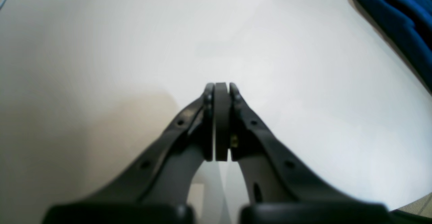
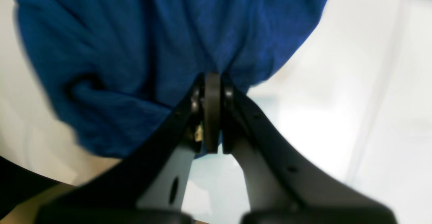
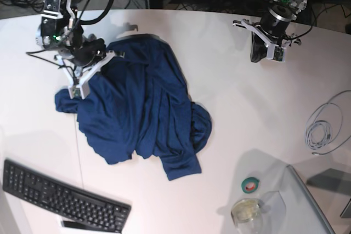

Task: Layout the t-shirt on the table in an organized manner, then fold the t-shirt properly
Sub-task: 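Regrasp the shirt edge with the right gripper, then drag the grasped shirt edge outward with the right gripper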

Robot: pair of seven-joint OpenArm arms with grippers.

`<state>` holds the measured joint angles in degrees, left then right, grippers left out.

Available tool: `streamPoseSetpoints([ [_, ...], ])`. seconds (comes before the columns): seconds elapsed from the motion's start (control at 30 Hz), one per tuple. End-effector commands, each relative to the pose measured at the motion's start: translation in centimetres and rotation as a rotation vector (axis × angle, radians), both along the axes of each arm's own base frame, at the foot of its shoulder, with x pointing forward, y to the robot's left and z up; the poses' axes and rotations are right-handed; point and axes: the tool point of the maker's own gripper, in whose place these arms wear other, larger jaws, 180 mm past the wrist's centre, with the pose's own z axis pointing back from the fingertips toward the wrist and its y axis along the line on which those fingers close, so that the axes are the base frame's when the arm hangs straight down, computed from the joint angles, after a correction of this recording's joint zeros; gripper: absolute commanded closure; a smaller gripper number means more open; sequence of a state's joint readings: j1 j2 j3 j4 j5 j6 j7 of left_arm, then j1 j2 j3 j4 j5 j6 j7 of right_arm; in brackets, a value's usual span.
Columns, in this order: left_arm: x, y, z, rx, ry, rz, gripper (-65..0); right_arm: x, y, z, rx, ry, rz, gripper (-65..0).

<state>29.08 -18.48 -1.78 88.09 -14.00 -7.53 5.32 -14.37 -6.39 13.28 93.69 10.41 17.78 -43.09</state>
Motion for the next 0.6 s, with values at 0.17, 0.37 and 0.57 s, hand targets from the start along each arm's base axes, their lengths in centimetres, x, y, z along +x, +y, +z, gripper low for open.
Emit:
streamPoseSetpoints([
  [0.17, 0.4, 0.2, 0.7, 0.0, -0.031, 0.0, 0.0, 2.4, -1.8, 7.7, -0.083, -0.156, 0.019, 0.0],
  [0.37, 0.5, 0.2, 0.9, -0.001, -0.036, 0.0, 0.0, 1.5, -5.0, 8.7, -0.158, -0.124, -0.017, 0.0],
  [0.57, 0.5, 0.2, 0.9, -0.001, -0.036, 0.0, 0.0, 0.5, -12.7, 7.9, -0.211, -0.125, -0.249, 0.0],
])
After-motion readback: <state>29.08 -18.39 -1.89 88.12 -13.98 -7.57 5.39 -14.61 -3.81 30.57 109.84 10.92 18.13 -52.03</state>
